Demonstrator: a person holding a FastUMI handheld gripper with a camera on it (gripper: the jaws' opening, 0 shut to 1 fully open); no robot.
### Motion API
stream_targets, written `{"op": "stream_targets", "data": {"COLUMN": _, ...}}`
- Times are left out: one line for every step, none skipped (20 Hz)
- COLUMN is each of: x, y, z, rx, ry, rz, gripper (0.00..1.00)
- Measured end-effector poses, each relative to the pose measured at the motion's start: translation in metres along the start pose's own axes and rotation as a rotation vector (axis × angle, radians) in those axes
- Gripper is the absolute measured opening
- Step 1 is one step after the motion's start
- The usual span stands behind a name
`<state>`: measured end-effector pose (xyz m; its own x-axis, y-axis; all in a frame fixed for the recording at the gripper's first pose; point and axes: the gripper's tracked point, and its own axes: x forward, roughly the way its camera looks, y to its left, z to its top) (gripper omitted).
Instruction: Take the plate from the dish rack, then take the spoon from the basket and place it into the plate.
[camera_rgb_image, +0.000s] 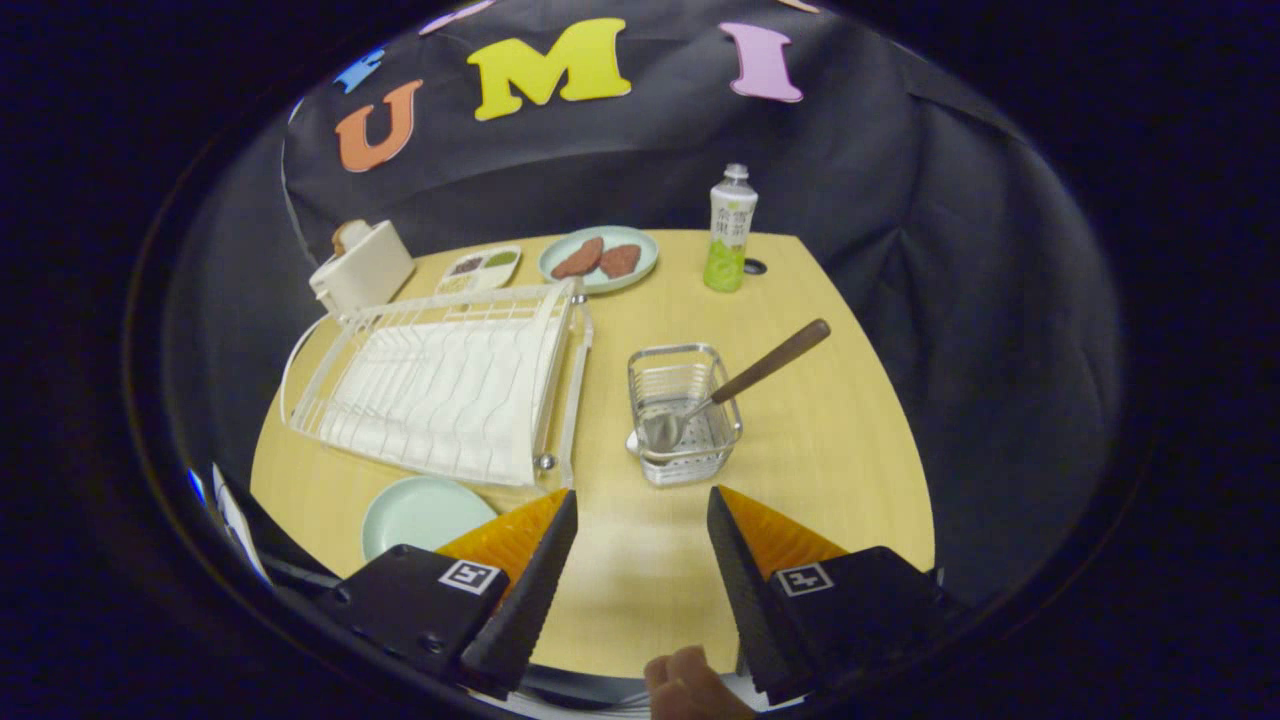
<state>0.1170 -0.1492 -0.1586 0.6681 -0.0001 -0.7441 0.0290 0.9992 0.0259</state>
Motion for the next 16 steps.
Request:
{"op": "stream_targets", "data": {"x": 0.002, "y": -0.006, "z": 0.008, "rx": 0.019, "ry": -0.064, "rz": 0.006, "gripper": 0.85}}
{"op": "stream_targets", "data": {"x": 0.006, "y": -0.011, "z": 0.015, "rx": 0.031, "ry": -0.122, "rz": 0.015, "gripper": 0.86}}
{"op": "stream_targets", "data": {"x": 0.011, "y": -0.016, "z": 0.018, "rx": 0.032, "ry": -0.166, "rz": 0.023, "gripper": 0.86}}
{"op": "stream_targets", "data": {"x": 0.015, "y": -0.021, "z": 0.022, "rx": 0.027, "ry": -0.213, "rz": 0.028, "gripper": 0.88}}
{"op": "stream_targets", "data": {"x": 0.021, "y": -0.027, "z": 0.027, "rx": 0.021, "ry": -0.255, "rz": 0.018, "gripper": 0.89}}
{"op": "stream_targets", "data": {"x": 0.025, "y": -0.034, "z": 0.032, "rx": 0.010, "ry": -0.294, "rz": 0.003, "gripper": 0.89}}
{"op": "stream_targets", "data": {"x": 0.030, "y": -0.039, "z": 0.036, "rx": 0.006, "ry": -0.331, "rz": -0.010, "gripper": 0.90}}
{"op": "stream_targets", "data": {"x": 0.034, "y": -0.041, "z": 0.039, "rx": 0.002, "ry": -0.361, "rz": -0.006, "gripper": 0.90}}
{"op": "stream_targets", "data": {"x": 0.039, "y": -0.042, "z": 0.041, "rx": 0.005, "ry": -0.386, "rz": 0.006, "gripper": 0.91}}
{"op": "stream_targets", "data": {"x": 0.045, "y": -0.046, "z": 0.044, "rx": 0.018, "ry": -0.407, "rz": 0.015, "gripper": 0.92}}
{"op": "stream_targets", "data": {"x": 0.052, "y": -0.049, "z": 0.047, "rx": 0.039, "ry": -0.427, "rz": 0.032, "gripper": 0.92}}
{"op": "stream_targets", "data": {"x": 0.058, "y": -0.050, "z": 0.049, "rx": 0.058, "ry": -0.444, "rz": 0.054, "gripper": 0.92}}
{"op": "stream_targets", "data": {"x": 0.063, "y": -0.051, "z": 0.053, "rx": 0.073, "ry": -0.463, "rz": 0.073, "gripper": 0.92}}
{"op": "stream_targets", "data": {"x": 0.068, "y": -0.056, "z": 0.057, "rx": 0.086, "ry": -0.485, "rz": 0.074, "gripper": 0.92}}
{"op": "stream_targets", "data": {"x": 0.073, "y": -0.060, "z": 0.062, "rx": 0.096, "ry": -0.506, "rz": 0.076, "gripper": 0.92}}
{"op": "stream_targets", "data": {"x": 0.079, "y": -0.061, "z": 0.066, "rx": 0.094, "ry": -0.514, "rz": 0.072, "gripper": 0.92}}
